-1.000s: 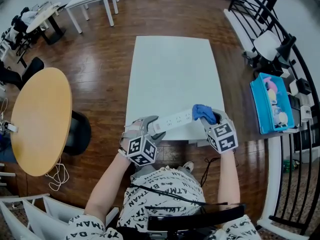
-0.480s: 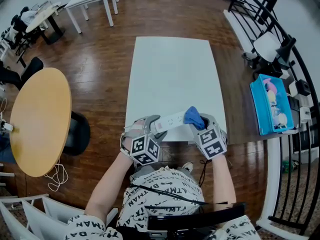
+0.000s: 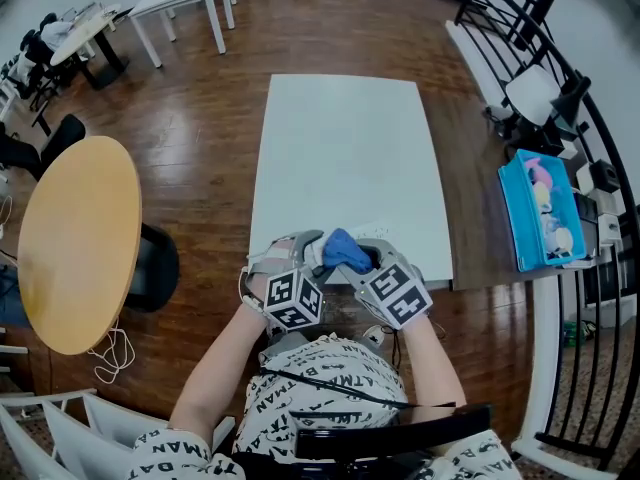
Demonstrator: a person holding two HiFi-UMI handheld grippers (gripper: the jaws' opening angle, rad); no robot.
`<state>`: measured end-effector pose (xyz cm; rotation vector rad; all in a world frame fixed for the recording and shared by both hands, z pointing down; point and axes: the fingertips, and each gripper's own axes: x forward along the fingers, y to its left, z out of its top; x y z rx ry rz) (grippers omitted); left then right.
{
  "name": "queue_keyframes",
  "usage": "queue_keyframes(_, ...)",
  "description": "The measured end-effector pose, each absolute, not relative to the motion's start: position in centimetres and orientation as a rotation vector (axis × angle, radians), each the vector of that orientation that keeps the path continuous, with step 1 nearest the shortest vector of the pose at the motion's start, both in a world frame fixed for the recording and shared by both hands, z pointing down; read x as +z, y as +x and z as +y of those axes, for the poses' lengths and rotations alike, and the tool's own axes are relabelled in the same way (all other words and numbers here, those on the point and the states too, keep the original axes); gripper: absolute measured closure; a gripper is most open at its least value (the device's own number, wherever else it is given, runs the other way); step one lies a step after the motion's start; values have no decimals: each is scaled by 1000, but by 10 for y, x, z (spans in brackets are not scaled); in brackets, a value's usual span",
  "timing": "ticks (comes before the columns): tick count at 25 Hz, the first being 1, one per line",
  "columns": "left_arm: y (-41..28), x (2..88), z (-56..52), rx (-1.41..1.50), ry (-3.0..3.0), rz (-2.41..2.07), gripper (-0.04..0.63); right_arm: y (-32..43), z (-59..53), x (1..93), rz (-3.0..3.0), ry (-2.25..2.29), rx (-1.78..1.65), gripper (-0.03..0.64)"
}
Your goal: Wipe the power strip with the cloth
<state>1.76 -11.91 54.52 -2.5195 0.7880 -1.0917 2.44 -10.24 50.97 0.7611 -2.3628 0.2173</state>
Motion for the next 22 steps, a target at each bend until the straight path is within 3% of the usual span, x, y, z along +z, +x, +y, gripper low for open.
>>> queue_keyframes(6,18,539,-116,-1038,-2527,781,310,-1,-92,495,-2564,588,573,482)
queue_keyframes(22,19,538,-114,-1015,-2511,748,310,9,-69,474,-2626,310,508,482)
